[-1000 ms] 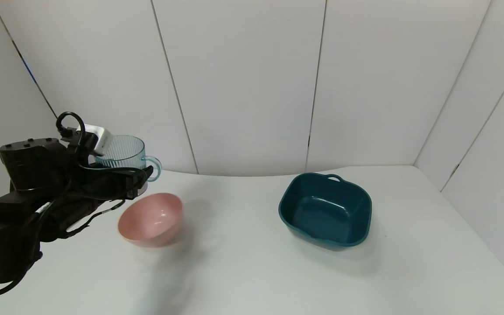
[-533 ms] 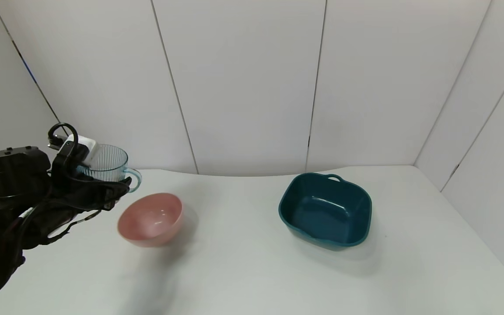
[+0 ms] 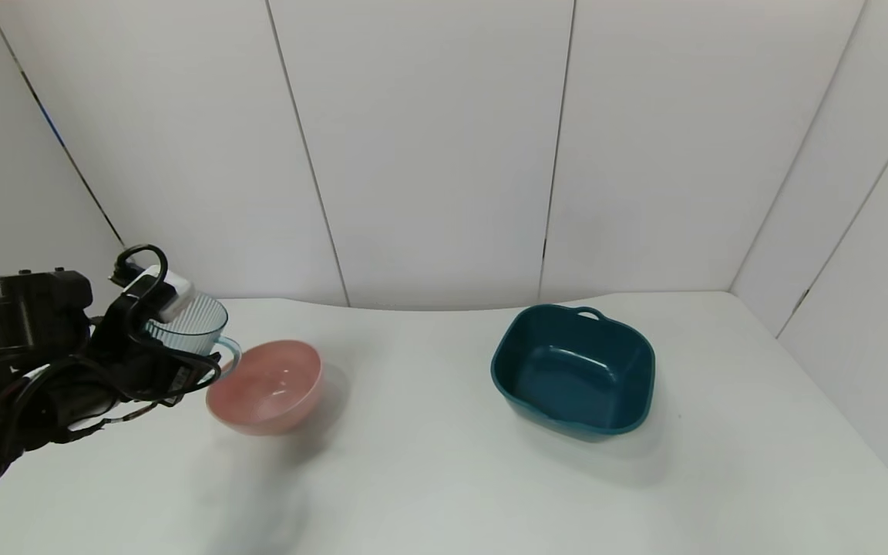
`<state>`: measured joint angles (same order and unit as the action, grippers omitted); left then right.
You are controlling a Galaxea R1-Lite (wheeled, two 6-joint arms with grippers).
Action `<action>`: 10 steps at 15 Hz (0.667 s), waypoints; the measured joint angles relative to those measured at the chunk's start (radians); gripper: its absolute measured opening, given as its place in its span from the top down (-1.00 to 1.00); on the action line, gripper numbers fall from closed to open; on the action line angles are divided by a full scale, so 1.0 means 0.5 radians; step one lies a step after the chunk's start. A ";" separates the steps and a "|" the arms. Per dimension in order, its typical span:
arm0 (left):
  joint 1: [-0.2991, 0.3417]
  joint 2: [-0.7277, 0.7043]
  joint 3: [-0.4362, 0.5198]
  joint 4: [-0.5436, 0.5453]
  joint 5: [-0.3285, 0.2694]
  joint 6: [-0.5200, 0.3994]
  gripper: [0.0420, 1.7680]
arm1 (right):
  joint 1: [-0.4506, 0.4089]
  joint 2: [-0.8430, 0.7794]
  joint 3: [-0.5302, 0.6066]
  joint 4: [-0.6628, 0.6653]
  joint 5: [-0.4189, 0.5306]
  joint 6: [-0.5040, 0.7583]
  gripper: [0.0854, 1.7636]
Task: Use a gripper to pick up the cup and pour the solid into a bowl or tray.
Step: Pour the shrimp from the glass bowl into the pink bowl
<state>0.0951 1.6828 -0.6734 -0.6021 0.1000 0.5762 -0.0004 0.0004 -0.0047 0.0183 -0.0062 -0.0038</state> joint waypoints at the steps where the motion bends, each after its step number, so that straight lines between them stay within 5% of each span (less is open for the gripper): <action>1: -0.002 -0.004 -0.006 0.031 0.025 0.043 -0.50 | 0.000 0.001 0.000 0.000 0.000 -0.001 -0.94; 10: -0.028 -0.032 -0.302 0.678 0.150 0.194 -0.50 | 0.000 0.009 0.000 0.002 0.000 -0.001 -0.94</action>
<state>0.0813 1.6668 -0.8245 -0.2630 0.1751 0.6734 -0.0004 0.0051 -0.0047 0.0191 -0.0062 -0.0043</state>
